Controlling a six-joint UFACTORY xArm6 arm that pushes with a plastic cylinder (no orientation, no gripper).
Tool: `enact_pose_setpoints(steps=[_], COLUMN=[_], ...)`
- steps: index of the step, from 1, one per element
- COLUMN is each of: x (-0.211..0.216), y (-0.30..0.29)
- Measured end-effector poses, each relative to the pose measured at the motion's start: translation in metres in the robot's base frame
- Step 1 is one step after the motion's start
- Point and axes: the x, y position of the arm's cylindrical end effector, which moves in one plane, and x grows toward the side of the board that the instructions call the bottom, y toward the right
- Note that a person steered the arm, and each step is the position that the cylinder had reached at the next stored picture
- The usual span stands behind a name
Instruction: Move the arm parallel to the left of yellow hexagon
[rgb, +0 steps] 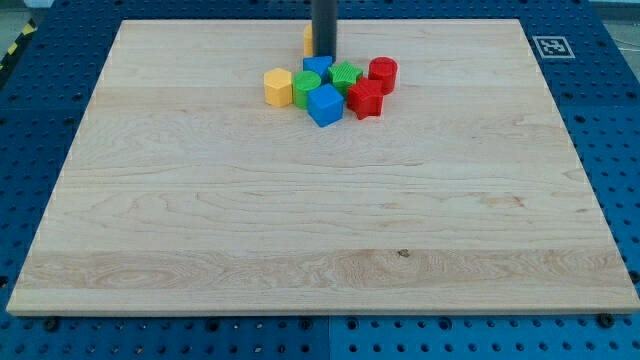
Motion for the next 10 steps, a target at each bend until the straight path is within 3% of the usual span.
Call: enact_pose_setpoints(steps=[3,5,7,9,10], x=[-0.034,-0.047,0.004,0.073,0.083], y=[-0.042,-0.118,-0.174,-0.165,-0.165])
